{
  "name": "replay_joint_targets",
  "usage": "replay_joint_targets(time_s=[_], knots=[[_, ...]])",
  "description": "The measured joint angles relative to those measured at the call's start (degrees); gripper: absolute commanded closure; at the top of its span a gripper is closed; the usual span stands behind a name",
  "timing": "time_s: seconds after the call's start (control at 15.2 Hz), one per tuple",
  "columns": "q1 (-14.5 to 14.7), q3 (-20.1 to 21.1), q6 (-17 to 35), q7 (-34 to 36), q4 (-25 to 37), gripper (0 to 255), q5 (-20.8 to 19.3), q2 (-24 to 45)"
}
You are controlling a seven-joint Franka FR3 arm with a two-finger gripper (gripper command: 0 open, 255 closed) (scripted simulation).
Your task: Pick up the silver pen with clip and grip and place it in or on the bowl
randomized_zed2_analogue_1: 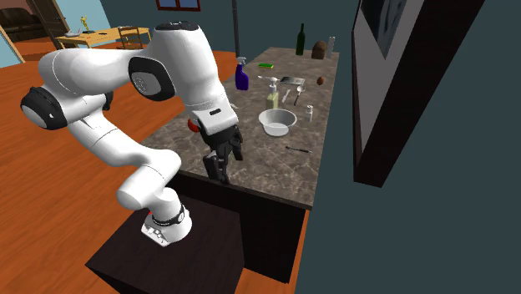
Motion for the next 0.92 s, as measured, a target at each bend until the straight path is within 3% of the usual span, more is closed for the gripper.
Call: replay_joint_targets(time_s=[0.33, 0.92], knots=[[0.93, 3.14, 2.05, 3.50, -1.34, 0, 1.80, 1.60], [3.88, 13.34, 8.70, 14.73, -1.83, 0, 6.94, 9.90]])
